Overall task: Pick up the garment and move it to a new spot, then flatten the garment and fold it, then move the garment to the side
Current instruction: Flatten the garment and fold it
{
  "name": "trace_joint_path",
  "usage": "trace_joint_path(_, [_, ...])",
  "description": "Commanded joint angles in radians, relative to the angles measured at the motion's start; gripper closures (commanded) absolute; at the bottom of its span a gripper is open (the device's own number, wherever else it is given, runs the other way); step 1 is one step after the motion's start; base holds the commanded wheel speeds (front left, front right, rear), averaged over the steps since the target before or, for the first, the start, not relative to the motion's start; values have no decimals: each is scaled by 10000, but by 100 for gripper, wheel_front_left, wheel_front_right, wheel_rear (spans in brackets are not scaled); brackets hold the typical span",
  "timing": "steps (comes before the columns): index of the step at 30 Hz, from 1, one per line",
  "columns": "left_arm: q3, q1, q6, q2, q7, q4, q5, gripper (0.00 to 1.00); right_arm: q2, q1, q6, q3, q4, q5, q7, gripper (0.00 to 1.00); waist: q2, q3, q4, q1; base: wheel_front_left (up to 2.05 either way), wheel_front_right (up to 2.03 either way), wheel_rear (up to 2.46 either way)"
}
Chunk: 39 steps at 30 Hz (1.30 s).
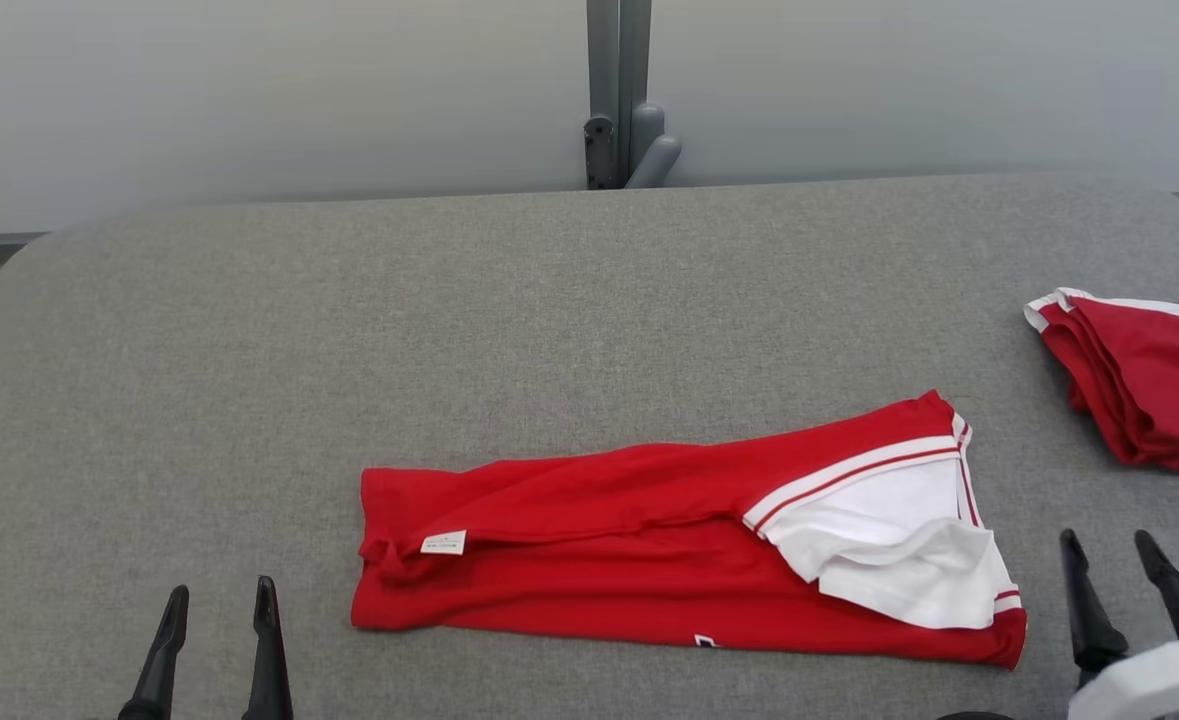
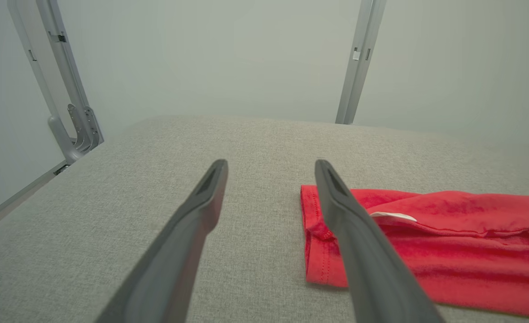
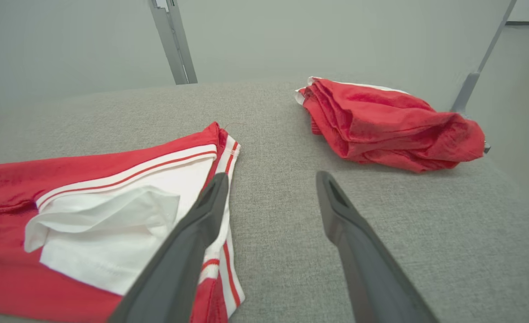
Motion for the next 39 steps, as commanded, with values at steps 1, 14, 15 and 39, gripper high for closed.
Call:
trace_joint_path(1, [-44,-152,-67,5,-27,-57,54,0,-184,-561,-1,332,211,295,261,0,0,286,45,1,0,0,0])
trace_joint_path(14, [-411,-533,-172,5,-27,130,159,0,-470,-2807,-3,2150,2881,1718,2207,0,0,715,759,1,0,0,0])
trace_joint_path(15, [-417,-503,-176,5,-27,137,154,0,-469,-2833,-3,2259,3090,1765,2286,0,0,698,819,1,0,0,0])
trace_joint_path(39, [-418,-353,-26,4,-28,170,-165,0,-1291,-4101,-1,3742,3577,6643,3012,100,0,591,352,1,0,0,0])
